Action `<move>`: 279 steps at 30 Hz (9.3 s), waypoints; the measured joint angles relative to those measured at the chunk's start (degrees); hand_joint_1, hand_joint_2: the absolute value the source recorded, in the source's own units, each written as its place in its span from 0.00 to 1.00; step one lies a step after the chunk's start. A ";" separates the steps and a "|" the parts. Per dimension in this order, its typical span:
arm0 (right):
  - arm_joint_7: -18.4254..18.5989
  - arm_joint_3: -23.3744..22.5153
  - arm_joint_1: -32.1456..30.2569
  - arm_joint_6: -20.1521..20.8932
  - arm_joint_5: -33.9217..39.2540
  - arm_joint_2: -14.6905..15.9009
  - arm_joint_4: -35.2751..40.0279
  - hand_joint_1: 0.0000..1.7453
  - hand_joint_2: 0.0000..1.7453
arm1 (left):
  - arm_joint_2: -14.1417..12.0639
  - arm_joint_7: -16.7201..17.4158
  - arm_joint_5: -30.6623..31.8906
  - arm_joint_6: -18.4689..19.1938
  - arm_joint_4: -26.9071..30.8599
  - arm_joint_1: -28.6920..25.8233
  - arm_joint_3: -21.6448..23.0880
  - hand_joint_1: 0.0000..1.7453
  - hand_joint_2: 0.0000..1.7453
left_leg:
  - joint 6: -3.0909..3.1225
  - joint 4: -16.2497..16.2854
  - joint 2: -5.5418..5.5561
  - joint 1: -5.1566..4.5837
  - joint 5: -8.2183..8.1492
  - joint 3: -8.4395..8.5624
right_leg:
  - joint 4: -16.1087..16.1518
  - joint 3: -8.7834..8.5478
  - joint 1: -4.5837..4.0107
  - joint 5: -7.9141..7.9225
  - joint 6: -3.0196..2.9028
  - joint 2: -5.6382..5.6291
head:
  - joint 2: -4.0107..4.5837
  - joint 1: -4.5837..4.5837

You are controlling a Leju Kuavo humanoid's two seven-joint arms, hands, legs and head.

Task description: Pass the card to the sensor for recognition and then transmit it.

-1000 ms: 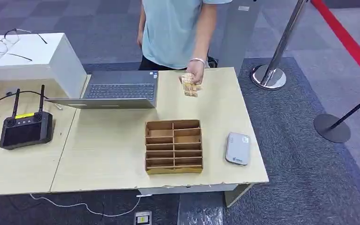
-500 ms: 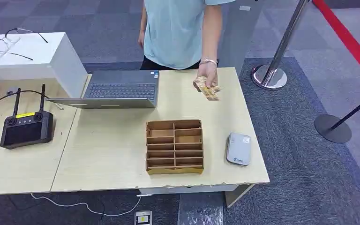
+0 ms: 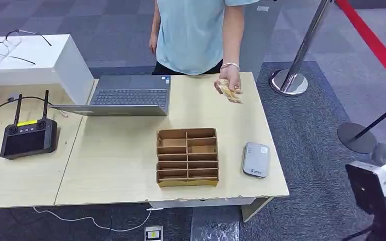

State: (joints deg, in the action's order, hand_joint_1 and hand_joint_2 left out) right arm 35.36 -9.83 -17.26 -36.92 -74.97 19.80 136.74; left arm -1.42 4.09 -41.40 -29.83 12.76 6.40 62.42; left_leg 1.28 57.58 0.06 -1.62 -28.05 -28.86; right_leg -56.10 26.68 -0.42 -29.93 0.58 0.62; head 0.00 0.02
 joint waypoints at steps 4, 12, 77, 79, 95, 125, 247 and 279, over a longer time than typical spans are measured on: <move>0.33 4.02 0.55 0.09 0.33 1.81 0.61 0.00 1.00 | 0.09 0.00 0.07 0.02 0.00 -0.01 0.00 0.00 0.00 | 0.00 0.00 0.01 0.00 0.00 -0.04 | 0.00 0.03 0.00 0.00 0.00 0.00 | 0.00 0.00; 0.59 17.53 8.92 5.03 2.06 4.28 -3.41 0.00 1.00 | 0.35 0.00 1.40 0.55 0.00 0.13 0.02 0.00 0.00 | -0.01 -0.01 -0.05 0.05 0.01 -0.03 | -0.01 0.02 -0.05 0.01 -0.01 -0.05 | 0.00 -0.02; -5.75 44.93 20.21 1.14 14.75 4.46 -25.70 0.52 1.00 | -0.20 0.31 3.58 1.36 0.00 0.28 1.64 0.00 0.00 | -0.03 0.00 -0.02 0.08 0.01 -0.17 | -0.02 0.19 -0.06 0.00 -0.01 -0.04 | 0.00 -0.02; -5.94 44.96 20.22 0.83 14.75 4.39 -25.90 0.69 1.00 | -0.20 0.31 3.58 1.25 0.00 0.28 1.64 0.00 0.00 | -0.03 0.00 -0.02 0.08 0.01 -0.16 | -0.02 0.19 -0.06 0.00 -0.01 -0.04 | 0.00 -0.02; -6.10 45.02 20.19 -0.02 14.75 3.95 -26.49 0.52 1.00 | -0.22 0.31 3.56 1.14 0.00 0.28 1.64 0.00 0.00 | -0.03 0.00 -0.02 0.08 0.01 -0.16 | -0.02 0.19 -0.06 0.00 -0.01 -0.04 | 0.00 -0.02; -8.85 44.52 19.10 -2.95 13.38 1.11 -27.67 1.00 1.00 | -0.20 -0.11 3.08 1.07 0.00 0.26 1.64 0.00 0.00 | -0.03 0.00 -0.03 0.09 0.00 -0.19 | -0.02 0.22 -0.07 0.00 -0.01 -0.04 | 0.00 -0.02; -8.24 41.87 28.98 -3.78 0.48 -5.27 -77.42 1.00 1.00 | 0.37 0.07 7.89 2.16 0.00 0.60 5.53 0.00 0.00 | -0.08 0.02 -0.11 0.22 0.06 0.35 | 0.03 -0.30 -0.17 0.15 -0.03 -0.16 | 0.00 0.00; -9.18 31.45 27.19 -3.54 -7.65 -6.36 -46.78 1.00 1.00 | 0.33 0.00 8.13 2.40 0.00 0.44 5.60 0.00 0.00 | -0.09 0.05 -0.09 0.21 0.05 -0.23 | 0.01 0.24 -0.17 0.13 0.00 -0.14 | 0.00 0.00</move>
State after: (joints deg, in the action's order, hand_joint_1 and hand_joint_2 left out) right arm 26.18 21.62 9.93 -40.46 -82.62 13.44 89.96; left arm -1.09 4.09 -33.27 -27.43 12.76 6.84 68.02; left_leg 1.19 57.63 -0.03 -1.41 -28.00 -29.09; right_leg -56.09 26.92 -0.59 -29.80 0.58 0.48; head 0.00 0.02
